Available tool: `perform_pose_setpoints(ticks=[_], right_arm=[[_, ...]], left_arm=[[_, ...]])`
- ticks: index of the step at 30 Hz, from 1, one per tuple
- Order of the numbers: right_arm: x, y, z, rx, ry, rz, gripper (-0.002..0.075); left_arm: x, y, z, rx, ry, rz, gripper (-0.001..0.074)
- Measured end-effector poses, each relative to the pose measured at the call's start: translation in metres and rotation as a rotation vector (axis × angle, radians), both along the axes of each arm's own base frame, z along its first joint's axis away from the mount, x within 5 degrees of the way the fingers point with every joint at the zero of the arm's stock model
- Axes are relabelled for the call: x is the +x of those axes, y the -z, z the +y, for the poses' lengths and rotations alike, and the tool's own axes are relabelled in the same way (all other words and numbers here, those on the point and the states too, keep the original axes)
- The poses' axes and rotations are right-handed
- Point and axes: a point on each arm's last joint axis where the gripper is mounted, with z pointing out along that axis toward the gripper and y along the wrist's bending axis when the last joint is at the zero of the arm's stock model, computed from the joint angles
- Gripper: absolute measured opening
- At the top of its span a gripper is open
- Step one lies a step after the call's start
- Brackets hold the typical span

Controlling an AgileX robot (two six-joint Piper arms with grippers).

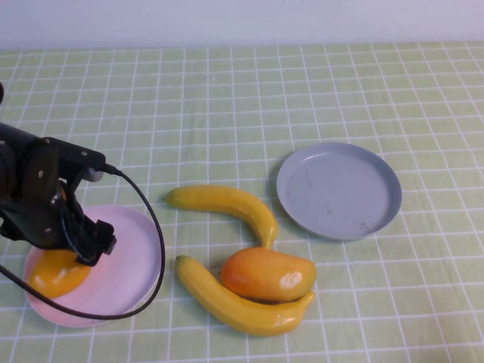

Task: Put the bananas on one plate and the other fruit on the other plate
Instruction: Put one type of fruit in the left plate

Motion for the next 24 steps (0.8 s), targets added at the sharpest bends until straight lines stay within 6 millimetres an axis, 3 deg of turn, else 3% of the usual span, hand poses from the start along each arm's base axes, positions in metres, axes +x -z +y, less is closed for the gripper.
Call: perform_pose_setpoints(ticks=[7,10,12,17,24], right_arm=[[0.0,0.0,0.0,0.0,0.0,0.0,-0.0016],[0.0,0.0,0.0,0.0,0.0,0.0,-0.0015],[0.0,0.0,0.0,0.0,0.0,0.0,-0.0015],[0.0,0.0,0.0,0.0,0.0,0.0,-0.0015],[0.0,0.0,0.0,0.0,0.0,0.0,-0.0015]], left_arm=[[0.007,-0.014,0.002,0.034,-0.014,-0.014,0.0668],[0.008,-0.035,-0.002,-0.002,-0.014,-0.059,0.0668],[0.005,-0.053,-0.011,-0.01,0.086,-0.1,0.0661],[-0.013,-0.07,-0.058,0.007,0.505,-0.116,0.0587],[-0.045,-0.055,-0.128,0.008,0.953,-0.074,0.0534]])
